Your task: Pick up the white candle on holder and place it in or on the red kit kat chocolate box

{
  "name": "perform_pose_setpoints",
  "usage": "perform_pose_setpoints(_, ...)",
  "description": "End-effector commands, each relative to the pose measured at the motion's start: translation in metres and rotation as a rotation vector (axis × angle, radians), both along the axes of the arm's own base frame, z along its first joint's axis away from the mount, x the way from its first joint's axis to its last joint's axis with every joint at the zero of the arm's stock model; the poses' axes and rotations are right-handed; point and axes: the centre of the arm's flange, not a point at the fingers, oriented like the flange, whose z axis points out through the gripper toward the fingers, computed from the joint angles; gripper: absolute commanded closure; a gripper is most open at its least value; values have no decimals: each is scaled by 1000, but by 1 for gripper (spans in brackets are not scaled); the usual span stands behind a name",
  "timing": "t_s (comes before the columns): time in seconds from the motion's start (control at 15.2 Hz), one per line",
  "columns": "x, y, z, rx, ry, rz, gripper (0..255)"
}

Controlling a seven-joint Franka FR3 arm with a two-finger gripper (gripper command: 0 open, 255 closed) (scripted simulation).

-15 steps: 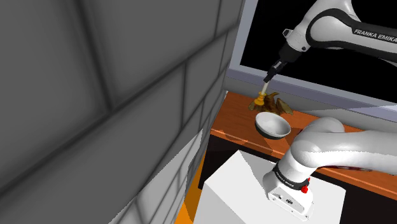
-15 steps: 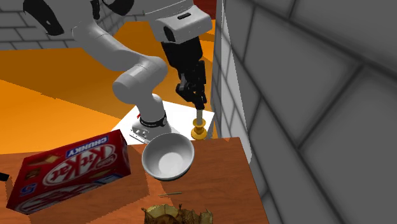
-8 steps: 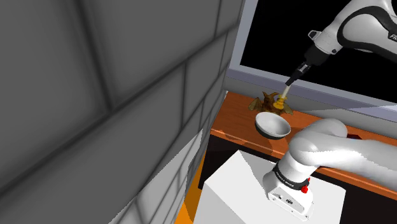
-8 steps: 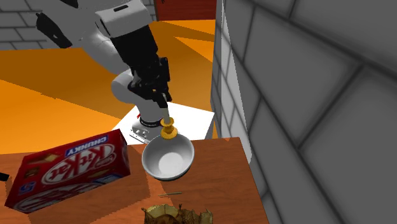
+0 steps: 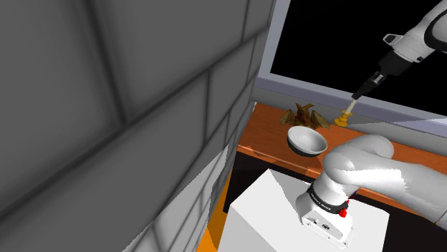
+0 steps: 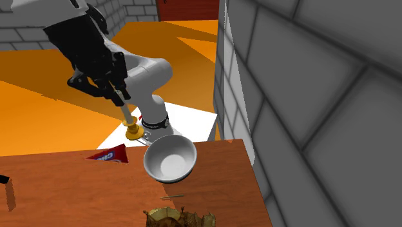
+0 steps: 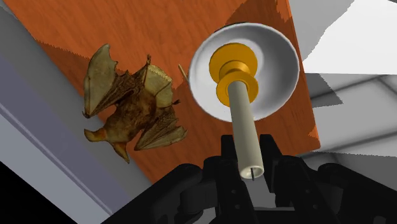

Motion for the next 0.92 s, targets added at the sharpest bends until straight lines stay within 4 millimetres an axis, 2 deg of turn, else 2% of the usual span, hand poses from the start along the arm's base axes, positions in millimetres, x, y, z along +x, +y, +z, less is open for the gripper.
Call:
perform_pose_setpoints(0.0,-25,-8,-1,0,2,1,255)
perform_pose_setpoints(0.86,-182,-75,21,0,2,1,255)
